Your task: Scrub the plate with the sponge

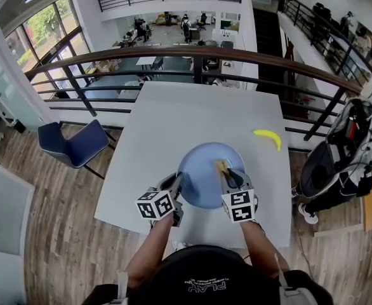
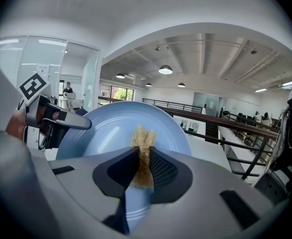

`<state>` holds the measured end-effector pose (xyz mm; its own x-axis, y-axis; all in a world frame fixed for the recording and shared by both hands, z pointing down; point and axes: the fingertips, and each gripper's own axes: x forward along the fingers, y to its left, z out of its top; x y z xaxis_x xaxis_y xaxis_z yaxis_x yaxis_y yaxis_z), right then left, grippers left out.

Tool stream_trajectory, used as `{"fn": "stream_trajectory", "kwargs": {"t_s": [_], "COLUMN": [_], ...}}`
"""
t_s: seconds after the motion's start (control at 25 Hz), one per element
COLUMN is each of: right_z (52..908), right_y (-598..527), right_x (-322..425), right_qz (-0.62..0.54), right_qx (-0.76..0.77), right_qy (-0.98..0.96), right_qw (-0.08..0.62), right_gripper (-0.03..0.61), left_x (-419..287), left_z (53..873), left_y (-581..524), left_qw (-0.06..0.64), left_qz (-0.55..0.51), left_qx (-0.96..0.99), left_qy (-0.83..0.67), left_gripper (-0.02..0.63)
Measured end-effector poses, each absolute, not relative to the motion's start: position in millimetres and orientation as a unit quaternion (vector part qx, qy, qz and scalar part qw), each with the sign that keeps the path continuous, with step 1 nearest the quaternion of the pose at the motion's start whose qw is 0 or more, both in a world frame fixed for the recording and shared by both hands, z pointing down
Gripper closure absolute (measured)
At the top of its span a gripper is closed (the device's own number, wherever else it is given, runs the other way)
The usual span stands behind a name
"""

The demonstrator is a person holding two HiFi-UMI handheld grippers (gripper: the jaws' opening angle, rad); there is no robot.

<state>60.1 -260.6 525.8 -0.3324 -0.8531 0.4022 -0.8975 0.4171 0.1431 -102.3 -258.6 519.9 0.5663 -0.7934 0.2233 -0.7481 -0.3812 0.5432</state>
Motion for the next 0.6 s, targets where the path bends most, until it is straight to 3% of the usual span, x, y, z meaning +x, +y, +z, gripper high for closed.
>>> {"fn": "stream_trajectory", "kwargs": {"t_s": [0.6], "right_z": [521.2], "right_y": [-267.8], "right_x": [87.1], "right_qz": [0.054], "right_qx": [0.563], "right_qy": [-0.794], "right_qw": [0.224], "right_gripper": [0.509], "left_x": [-112.4], "left_z": [519.8], "left_y": [-251.9], "left_qw": [0.316], "left_qz": [-0.046], "left_qx": [0.823], "left_qy": [-0.471], "left_gripper": [0.574]}}
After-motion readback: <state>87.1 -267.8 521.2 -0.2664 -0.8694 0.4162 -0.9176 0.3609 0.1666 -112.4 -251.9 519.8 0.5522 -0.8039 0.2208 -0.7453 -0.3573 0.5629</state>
